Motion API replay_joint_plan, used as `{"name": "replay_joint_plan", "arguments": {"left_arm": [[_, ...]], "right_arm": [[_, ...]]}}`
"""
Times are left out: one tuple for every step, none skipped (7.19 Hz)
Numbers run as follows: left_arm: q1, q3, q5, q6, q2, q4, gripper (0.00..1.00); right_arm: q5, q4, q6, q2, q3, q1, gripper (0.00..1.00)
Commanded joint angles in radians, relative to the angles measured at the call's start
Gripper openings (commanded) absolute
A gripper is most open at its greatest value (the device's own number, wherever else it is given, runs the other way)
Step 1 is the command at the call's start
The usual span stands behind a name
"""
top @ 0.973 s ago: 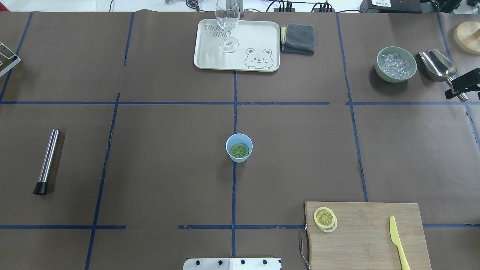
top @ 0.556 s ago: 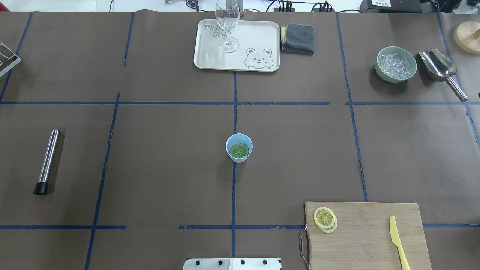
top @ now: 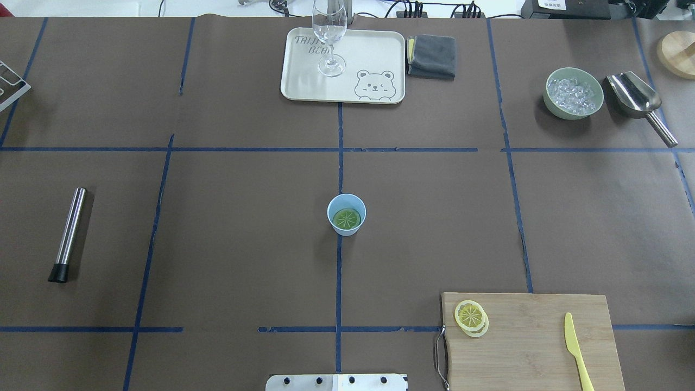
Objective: Squeeze lemon into cup
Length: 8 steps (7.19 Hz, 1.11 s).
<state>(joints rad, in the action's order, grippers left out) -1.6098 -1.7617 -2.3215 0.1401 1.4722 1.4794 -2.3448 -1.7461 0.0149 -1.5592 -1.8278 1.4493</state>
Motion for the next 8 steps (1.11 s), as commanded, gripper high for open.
{"name": "replay_joint_plan", "arguments": {"left_arm": [[0.004, -0.036, -0.004, 0.018, -0.009, -0.084, 1.0], [0.004, -0.039, -0.004, 0.027, -0.007, -0.083, 1.0], [0.004, -0.026, 0.001, 0.092, -0.007, -0.082, 1.0], [0.004, 0.013, -0.005, 0.163, -0.009, -0.083, 1.0], [0.005, 0.036, -0.01, 0.17, -0.007, -0.082, 1.0], [0.005, 0.028, -0.012, 0.17, -0.007, -0.083, 1.0], [0.005, 0.024, -0.01, 0.17, -0.007, -0.082, 1.0], [0.005, 0.022, -0.012, 0.17, -0.007, -0.082, 1.0]], "right_arm": [[0.001, 0.0, 0.008, 0.002, -0.001, 0.0, 1.0], [0.001, 0.0, 0.008, 0.004, -0.005, 0.0, 1.0], [0.001, 0.0, 0.007, 0.007, -0.004, -0.004, 1.0], [0.015, 0.0, 0.008, 0.007, -0.004, -0.004, 1.0], [0.016, 0.0, 0.007, 0.007, -0.002, -0.004, 1.0], [0.016, 0.0, 0.008, 0.01, -0.002, -0.004, 1.0], [0.016, 0.002, 0.007, 0.008, -0.002, -0.004, 1.0], [0.015, 0.002, 0.005, 0.005, -0.008, -0.004, 1.0]]}}
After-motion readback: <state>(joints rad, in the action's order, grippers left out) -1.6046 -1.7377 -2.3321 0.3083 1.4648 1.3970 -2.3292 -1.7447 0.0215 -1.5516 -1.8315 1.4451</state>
